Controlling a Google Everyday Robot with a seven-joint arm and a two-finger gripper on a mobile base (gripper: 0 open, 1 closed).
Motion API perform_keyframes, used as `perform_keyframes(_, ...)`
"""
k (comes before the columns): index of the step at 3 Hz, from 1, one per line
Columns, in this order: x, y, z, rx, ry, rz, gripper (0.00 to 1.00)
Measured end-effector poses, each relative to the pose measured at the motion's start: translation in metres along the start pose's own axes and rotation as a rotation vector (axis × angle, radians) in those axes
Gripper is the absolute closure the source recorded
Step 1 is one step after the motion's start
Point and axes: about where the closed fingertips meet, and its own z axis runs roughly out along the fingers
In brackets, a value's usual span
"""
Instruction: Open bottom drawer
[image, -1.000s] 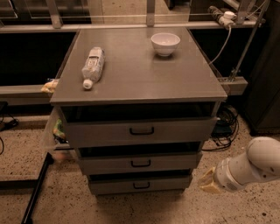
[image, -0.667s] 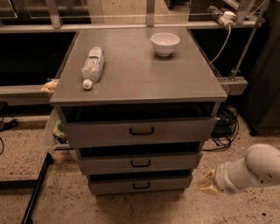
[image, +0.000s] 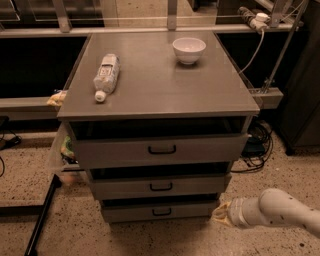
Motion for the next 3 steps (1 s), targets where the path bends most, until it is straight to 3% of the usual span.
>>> perform_keyframes(1,0.018,-0.011,0.070,-0.037,-0.046,0.009,1.00)
perform_keyframes(2,0.031,0.001,0.098,-0.062,-0.063,0.049,1.00)
perform_keyframes(3,0.046,0.004,0.113,-0.071,-0.041,0.031,1.00)
